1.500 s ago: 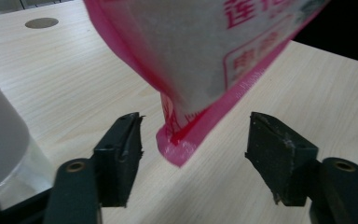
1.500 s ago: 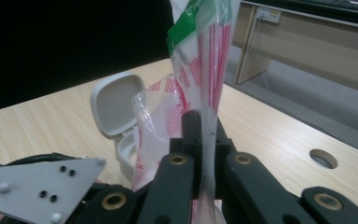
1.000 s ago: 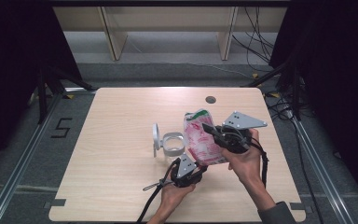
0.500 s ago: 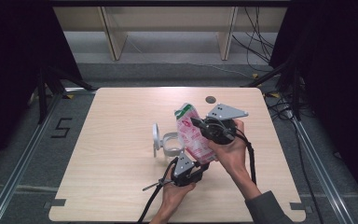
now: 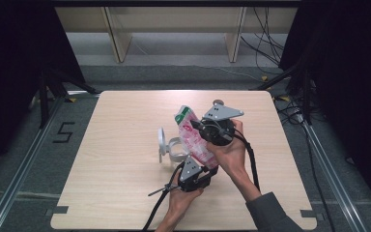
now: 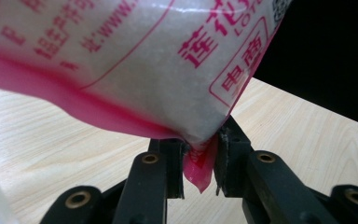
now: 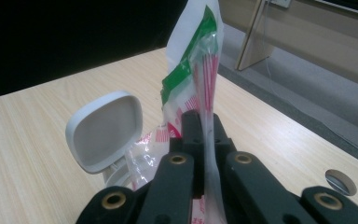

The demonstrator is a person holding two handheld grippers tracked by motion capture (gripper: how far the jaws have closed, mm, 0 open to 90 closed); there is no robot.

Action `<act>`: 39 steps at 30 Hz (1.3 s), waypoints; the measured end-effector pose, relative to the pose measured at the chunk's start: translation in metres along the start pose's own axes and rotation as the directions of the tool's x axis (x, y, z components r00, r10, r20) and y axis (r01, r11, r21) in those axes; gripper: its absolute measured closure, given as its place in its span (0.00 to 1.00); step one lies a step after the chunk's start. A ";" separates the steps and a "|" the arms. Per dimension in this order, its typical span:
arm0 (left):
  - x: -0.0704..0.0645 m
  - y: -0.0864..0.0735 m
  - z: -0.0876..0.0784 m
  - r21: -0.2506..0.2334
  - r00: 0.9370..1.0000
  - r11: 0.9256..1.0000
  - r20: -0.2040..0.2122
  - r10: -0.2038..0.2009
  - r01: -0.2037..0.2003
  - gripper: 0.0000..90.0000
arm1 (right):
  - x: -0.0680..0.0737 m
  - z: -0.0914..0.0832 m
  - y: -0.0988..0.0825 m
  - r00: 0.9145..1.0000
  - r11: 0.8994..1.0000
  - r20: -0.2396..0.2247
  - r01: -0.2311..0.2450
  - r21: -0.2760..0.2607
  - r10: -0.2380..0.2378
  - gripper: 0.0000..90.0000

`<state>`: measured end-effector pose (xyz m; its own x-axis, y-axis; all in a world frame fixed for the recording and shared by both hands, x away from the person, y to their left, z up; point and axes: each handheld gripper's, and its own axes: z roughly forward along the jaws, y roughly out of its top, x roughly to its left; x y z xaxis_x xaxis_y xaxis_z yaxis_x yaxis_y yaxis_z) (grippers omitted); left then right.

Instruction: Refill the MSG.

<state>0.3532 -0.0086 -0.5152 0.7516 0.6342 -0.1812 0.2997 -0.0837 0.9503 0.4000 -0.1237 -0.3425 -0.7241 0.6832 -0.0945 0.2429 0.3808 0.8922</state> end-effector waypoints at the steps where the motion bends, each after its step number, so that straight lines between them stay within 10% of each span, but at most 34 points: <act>1: 0.000 0.000 0.001 0.001 1.000 1.000 -0.001 0.000 0.000 0.83 | 0.000 0.001 0.000 1.000 1.000 0.004 -0.010 -0.001 0.010 1.00; 39: -0.001 0.004 0.014 -0.015 1.000 1.000 0.003 0.025 -0.025 0.84 | -0.002 0.022 0.001 1.000 1.000 0.010 -0.009 0.019 0.009 1.00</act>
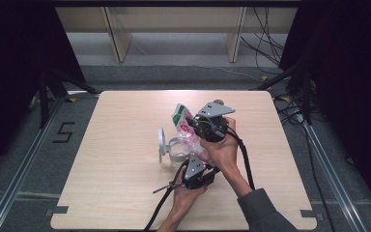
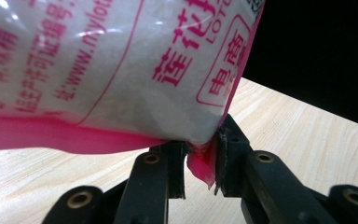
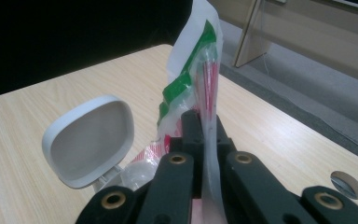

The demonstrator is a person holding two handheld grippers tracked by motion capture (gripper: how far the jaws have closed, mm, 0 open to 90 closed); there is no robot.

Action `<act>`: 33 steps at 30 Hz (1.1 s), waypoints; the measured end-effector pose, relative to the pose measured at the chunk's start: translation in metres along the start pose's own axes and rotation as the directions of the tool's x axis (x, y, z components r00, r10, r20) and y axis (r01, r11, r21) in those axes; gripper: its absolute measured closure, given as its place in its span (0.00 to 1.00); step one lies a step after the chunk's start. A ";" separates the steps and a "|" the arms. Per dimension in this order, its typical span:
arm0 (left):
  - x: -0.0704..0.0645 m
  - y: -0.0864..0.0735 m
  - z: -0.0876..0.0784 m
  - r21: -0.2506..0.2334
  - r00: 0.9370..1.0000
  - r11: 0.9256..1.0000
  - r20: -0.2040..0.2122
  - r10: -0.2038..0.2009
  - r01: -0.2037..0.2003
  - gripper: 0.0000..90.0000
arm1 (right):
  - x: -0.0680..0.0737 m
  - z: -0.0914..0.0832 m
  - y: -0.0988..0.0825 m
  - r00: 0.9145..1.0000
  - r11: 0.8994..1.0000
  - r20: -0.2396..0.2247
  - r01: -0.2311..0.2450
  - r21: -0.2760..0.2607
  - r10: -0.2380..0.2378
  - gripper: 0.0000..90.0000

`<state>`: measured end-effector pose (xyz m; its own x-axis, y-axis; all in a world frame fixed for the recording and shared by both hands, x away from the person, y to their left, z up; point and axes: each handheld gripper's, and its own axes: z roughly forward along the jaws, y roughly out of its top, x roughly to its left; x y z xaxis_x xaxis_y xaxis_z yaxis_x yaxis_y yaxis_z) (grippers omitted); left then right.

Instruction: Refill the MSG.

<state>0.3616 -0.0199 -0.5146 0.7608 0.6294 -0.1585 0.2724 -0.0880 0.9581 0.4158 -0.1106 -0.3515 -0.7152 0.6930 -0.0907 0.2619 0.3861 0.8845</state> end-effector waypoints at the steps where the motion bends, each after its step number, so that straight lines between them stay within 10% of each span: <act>1: 0.000 0.000 0.001 -0.001 1.000 1.000 0.007 0.000 0.000 0.84 | 0.000 0.000 0.000 1.000 1.000 0.008 -0.001 -0.001 0.001 1.00; 33: -0.003 0.004 0.004 -0.014 1.000 1.000 0.024 0.012 -0.011 0.84 | 0.002 0.008 0.001 1.000 1.000 0.018 -0.015 0.005 0.015 1.00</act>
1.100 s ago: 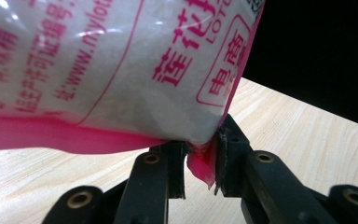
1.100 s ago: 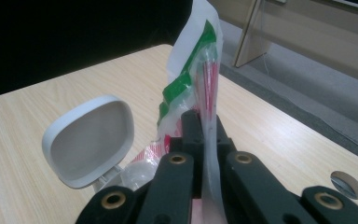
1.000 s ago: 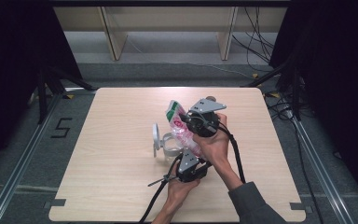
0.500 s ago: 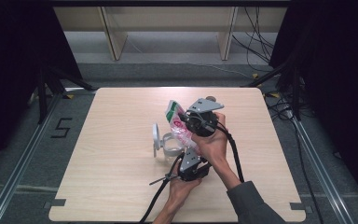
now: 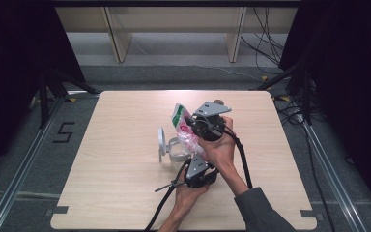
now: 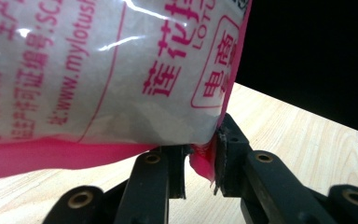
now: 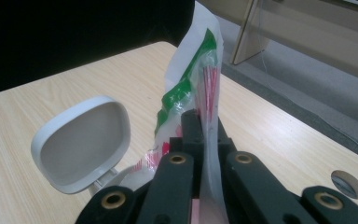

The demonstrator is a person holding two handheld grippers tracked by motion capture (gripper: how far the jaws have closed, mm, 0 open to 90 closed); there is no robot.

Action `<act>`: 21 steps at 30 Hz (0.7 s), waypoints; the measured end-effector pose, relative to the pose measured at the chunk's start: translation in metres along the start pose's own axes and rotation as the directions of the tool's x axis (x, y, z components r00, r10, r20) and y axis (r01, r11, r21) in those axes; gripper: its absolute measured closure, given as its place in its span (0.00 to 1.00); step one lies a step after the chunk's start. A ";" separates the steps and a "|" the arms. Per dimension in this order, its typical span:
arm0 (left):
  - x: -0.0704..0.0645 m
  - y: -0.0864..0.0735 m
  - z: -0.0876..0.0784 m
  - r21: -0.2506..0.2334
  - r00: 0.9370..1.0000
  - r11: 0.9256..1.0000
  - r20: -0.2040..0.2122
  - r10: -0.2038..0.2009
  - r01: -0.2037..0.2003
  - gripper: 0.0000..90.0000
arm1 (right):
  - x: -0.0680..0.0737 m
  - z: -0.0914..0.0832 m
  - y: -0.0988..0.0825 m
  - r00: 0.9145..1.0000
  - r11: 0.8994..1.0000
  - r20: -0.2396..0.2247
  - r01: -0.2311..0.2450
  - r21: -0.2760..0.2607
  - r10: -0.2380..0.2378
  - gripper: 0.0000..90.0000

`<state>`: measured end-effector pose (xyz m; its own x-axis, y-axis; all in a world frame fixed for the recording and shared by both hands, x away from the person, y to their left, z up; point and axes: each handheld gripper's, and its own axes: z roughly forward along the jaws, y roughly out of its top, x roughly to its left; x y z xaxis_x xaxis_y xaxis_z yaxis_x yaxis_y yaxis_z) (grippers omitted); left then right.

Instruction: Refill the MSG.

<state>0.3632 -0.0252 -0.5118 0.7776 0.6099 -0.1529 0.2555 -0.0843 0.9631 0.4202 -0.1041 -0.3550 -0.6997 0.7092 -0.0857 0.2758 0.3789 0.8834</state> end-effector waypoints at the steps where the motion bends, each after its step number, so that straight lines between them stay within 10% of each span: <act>1: 0.000 0.000 0.000 -0.004 1.000 1.000 0.003 -0.003 0.003 0.84 | 0.000 -0.001 0.000 1.000 1.000 -0.004 0.002 0.007 -0.002 1.00; 21: -0.002 0.001 0.000 -0.014 1.000 1.000 0.008 -0.006 0.006 0.85 | 0.003 0.004 0.000 1.000 1.000 -0.005 0.011 0.008 -0.011 1.00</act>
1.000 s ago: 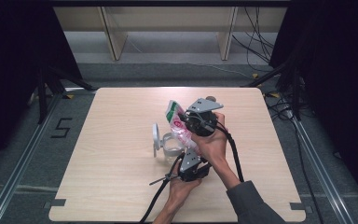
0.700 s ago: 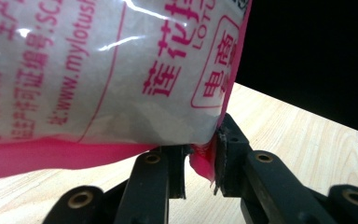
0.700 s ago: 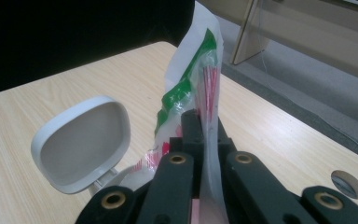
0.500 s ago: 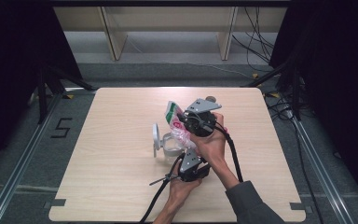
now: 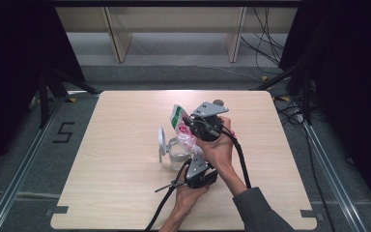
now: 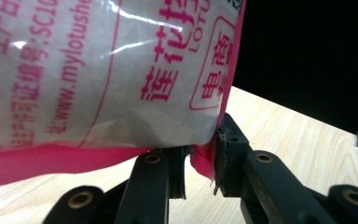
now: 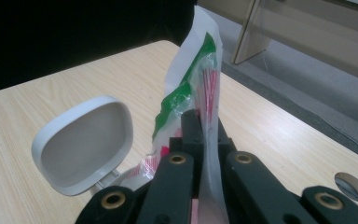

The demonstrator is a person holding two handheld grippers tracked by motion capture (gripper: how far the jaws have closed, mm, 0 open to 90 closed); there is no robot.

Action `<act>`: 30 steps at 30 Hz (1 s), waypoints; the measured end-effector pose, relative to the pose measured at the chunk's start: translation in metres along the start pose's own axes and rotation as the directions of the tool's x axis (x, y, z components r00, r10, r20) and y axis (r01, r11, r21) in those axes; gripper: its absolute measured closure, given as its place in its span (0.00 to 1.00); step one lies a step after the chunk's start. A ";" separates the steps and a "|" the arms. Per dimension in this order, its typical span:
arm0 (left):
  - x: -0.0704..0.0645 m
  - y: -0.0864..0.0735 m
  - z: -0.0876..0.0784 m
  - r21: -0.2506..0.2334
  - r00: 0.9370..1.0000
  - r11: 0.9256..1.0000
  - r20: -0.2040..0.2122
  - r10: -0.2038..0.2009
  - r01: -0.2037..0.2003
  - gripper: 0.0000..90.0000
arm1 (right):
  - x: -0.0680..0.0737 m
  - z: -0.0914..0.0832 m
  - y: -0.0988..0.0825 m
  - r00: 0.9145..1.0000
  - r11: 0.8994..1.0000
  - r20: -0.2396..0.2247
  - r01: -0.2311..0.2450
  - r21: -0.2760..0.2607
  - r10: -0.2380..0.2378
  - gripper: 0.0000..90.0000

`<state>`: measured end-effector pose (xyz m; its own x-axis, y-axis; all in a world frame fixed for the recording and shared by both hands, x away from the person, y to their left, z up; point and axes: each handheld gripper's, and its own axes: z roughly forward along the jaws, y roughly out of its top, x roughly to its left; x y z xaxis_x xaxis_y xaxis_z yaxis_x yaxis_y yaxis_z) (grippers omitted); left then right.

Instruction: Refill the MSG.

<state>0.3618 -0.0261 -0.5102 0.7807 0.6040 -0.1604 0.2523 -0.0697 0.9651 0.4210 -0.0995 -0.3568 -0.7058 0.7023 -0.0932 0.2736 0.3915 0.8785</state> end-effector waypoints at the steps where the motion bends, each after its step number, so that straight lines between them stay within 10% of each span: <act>1: 0.000 0.000 0.000 0.000 1.000 1.000 0.000 0.001 -0.001 0.85 | 0.001 0.001 0.000 1.000 1.000 0.006 0.005 -0.005 -0.005 1.00; 30: -0.001 0.001 0.000 -0.004 1.000 1.000 0.004 0.004 -0.004 0.85 | 0.005 0.002 0.000 1.000 1.000 0.008 0.023 -0.007 -0.023 1.00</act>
<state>0.3617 -0.0266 -0.5088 0.7838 0.6008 -0.1573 0.2469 -0.0691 0.9666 0.4188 -0.0949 -0.3582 -0.7067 0.6977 -0.1173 0.2528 0.4038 0.8792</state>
